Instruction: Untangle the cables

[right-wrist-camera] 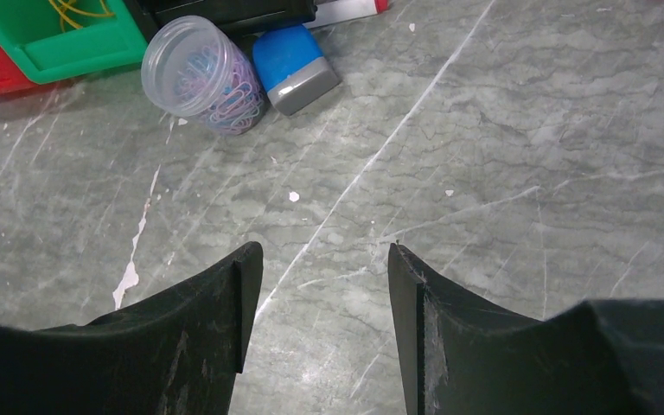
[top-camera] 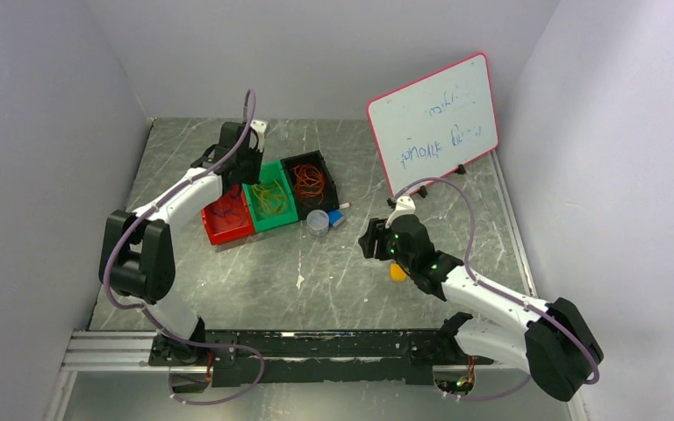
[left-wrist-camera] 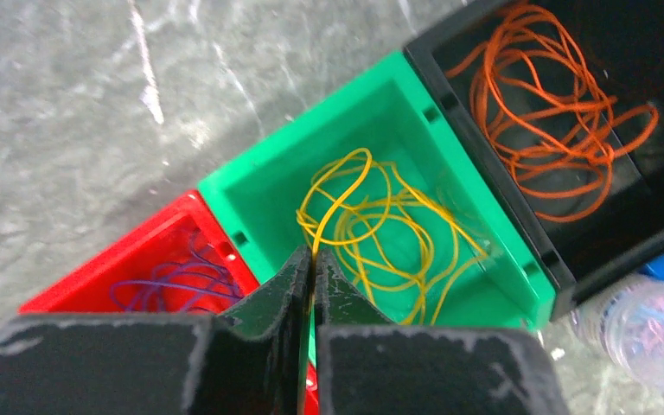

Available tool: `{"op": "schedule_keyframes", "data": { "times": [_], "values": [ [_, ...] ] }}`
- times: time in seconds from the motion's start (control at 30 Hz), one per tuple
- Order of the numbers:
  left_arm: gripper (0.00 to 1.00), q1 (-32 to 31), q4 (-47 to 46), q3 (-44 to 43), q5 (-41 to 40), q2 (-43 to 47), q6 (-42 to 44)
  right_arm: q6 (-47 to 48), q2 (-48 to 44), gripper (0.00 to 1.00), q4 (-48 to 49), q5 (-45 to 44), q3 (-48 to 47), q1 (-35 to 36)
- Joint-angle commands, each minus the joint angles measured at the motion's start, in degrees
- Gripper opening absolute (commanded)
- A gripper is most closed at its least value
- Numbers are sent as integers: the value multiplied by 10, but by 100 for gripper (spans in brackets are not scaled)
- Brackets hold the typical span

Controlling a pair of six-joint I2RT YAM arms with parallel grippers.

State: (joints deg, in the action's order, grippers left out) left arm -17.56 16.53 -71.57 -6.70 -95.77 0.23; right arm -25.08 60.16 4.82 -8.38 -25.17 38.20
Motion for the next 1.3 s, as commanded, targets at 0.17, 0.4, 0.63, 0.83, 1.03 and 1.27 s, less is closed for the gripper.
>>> {"op": "schedule_keyframes", "data": {
  "times": [0.17, 0.4, 0.63, 0.83, 1.03, 1.27],
  "values": [
    [7, 3, 2, 39, 110, 10, -52, 0, 16, 59, 10, 8, -16, -4],
    [7, 3, 27, -2, 110, -68, -59, 2, 20, 59, 9, 10, -20, -4],
    [10, 2, 30, -15, 91, -83, -59, 4, 14, 59, 0, 6, -22, -3],
    [30, 2, 23, -13, 76, -49, -58, 4, 14, 59, 1, 7, -23, -4],
    [49, 3, 1, 5, 64, 21, -62, 6, 4, 60, -9, -5, -32, -3],
    [54, 2, -11, 23, 69, 111, -68, 2, -43, 68, -53, -80, -60, -4]
  ]
}}
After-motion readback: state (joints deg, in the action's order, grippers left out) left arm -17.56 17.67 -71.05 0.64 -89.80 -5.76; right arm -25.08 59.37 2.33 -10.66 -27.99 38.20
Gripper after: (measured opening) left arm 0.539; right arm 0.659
